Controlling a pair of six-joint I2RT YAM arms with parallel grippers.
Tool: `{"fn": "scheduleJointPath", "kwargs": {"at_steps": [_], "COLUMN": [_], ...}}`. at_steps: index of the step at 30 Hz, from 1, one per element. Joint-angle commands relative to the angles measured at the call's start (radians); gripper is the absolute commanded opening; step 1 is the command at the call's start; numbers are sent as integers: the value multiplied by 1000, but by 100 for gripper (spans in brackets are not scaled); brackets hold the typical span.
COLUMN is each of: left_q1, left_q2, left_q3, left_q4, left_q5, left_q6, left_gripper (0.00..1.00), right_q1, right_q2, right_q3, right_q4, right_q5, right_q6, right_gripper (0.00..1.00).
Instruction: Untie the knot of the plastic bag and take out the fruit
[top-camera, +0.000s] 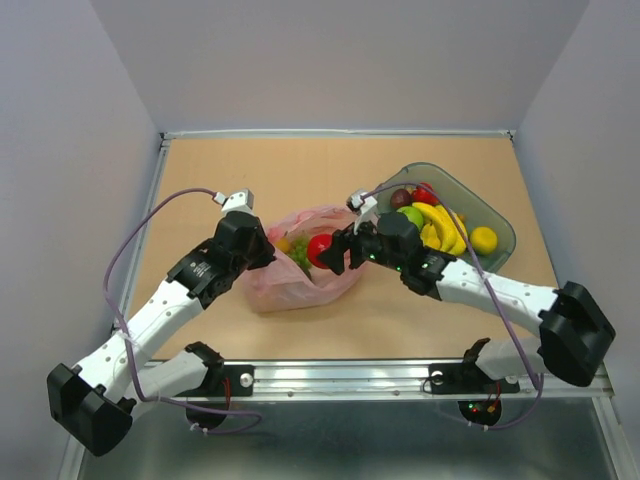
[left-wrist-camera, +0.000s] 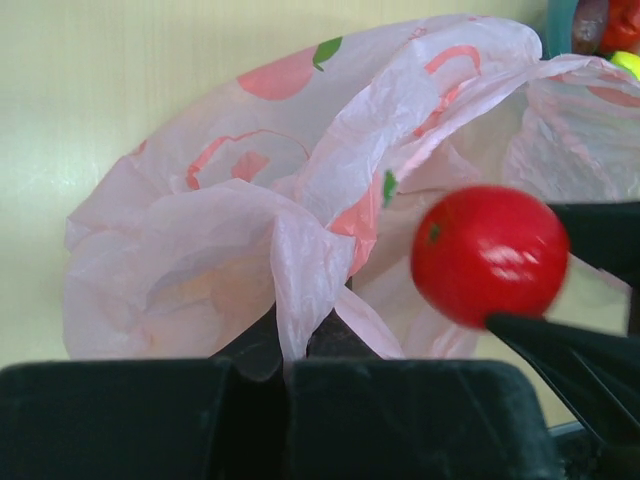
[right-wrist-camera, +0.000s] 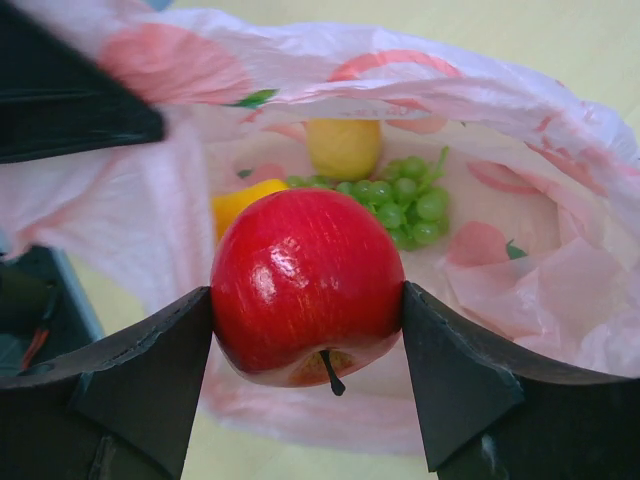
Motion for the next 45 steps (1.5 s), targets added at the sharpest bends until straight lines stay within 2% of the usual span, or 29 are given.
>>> {"fn": "scheduleJointPath", "kwargs": {"at_steps": [1,4,10,13,14,17,18,21,25,27,30,36,37,40,41,43,44,45], "left_q1": [11,13,17,20,20,22,22,22,23,23,25,23,25,25,25,25,25,25], "left_q2": [25,34,38,31,25,8,3,-24,-52,-60,-69,-90,-95,-113,-118,-123,-126,-127], "left_q3": [46,40,21,10,6,3,-2,-11,-26,-28,-30,-33,-36,-49,-56,-86,-101,-132], "left_q4": [43,44,38,38,37,29,27,18,6,3,-5,-22,-28,-37,-37,-34,-29,-14], "left_q5": [-40,-57,-84,-86,-87,-94,-95,-100,-101,-98,-92,-51,-28,41,60,106,124,141], "left_q6": [49,58,67,63,60,58,57,55,51,51,52,40,35,11,3,-26,-35,-46], "left_gripper": [0,0,0,0,0,0,0,0,0,0,0,0,0,0,0,0,0,0], "right_q1": [-3,-2,-2,-3,-3,-5,-5,-22,-88,-140,-293,-457,-505,-540,-542,-543,-543,-543], "right_q2": [-151,-251,-374,-394,-395,-383,-380,-374,-392,-394,-391,-366,-365,-357,-354,-342,-340,-343], "right_q3": [36,99,252,289,295,293,285,239,141,86,4,-74,-79,-77,-74,-62,-59,-53], "right_q4": [-108,-206,-323,-363,-388,-421,-425,-441,-478,-532,-572,-647,-656,-675,-690,-707,-724,-733], "right_q5": [-109,-95,124,346,488,697,816,972,1012,973,885,779,755,713,710,704,698,678], "right_q6": [11,11,-44,-116,-145,-205,-217,-237,-165,-80,18,199,215,243,244,258,263,278], "right_gripper": [0,0,0,0,1,0,0,0,0,0,0,1,3,21,38,60,78,84]}}
